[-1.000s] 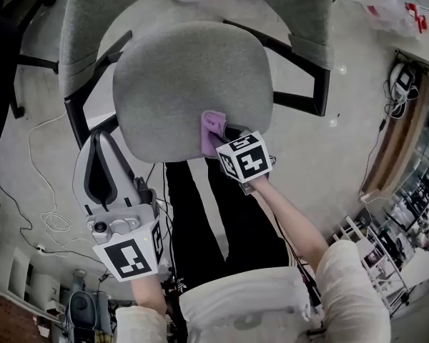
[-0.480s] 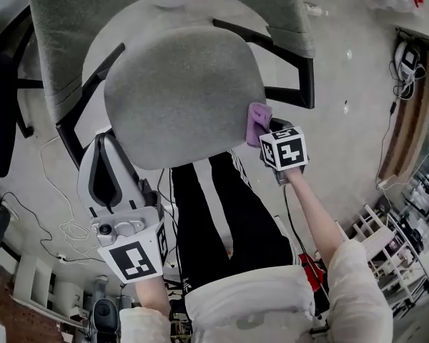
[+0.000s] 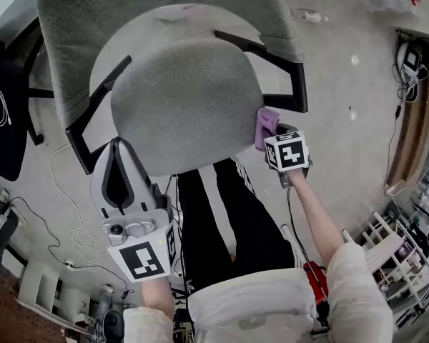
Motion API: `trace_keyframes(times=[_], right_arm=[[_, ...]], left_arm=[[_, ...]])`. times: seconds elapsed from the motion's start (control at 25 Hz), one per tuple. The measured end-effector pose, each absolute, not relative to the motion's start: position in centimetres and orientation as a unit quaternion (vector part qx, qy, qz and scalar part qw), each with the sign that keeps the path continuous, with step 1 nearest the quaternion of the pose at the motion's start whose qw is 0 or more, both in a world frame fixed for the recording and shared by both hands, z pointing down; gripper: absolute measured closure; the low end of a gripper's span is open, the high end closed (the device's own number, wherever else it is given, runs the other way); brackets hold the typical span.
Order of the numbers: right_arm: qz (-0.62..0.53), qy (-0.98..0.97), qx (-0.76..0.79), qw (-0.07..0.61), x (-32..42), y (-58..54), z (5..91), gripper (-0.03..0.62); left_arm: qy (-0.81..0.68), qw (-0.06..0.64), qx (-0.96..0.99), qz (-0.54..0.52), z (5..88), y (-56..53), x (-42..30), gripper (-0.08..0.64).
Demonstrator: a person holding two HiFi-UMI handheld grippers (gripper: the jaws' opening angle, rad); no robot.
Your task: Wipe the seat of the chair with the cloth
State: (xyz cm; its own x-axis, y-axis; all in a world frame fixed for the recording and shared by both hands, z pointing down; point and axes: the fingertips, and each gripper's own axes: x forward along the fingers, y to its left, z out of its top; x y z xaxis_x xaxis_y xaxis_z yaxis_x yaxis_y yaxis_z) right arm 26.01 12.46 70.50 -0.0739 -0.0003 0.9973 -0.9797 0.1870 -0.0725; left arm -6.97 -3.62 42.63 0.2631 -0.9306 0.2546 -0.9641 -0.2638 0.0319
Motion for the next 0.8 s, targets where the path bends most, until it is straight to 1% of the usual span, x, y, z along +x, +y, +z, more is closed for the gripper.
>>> trace_keyframes(times=[0.16, 0.32, 0.52, 0.68, 0.8], right_arm=[[0.445, -0.568, 0.442, 0.534, 25.0, 11.2, 68.8, 0.505], [0.422, -0.611, 0.458, 0.489, 21.8, 6.6, 64.0, 0.505], [0.364, -0.672, 0.518, 0.383, 17.2, -2.3, 52.0, 0.504], [0.280, -0.750, 0.536, 0.269, 12.6, -10.0, 37.8, 0.504], [0.199, -0.801, 0.530, 0.193, 10.0, -11.8, 26.6, 0.504]], left_arm=[[-0.602, 0.086, 0.789, 0.090, 41.4, -3.9, -6.9, 0.548], [-0.609, 0.070, 0.786, 0.071, 36.8, -4.6, -6.7, 0.548], [-0.616, 0.035, 0.787, 0.023, 26.6, -4.9, -6.7, 0.548], [-0.635, 0.029, 0.771, -0.017, 19.3, -5.8, -7.2, 0.548], [-0.640, 0.014, 0.767, -0.051, 13.7, -5.9, -7.2, 0.548]])
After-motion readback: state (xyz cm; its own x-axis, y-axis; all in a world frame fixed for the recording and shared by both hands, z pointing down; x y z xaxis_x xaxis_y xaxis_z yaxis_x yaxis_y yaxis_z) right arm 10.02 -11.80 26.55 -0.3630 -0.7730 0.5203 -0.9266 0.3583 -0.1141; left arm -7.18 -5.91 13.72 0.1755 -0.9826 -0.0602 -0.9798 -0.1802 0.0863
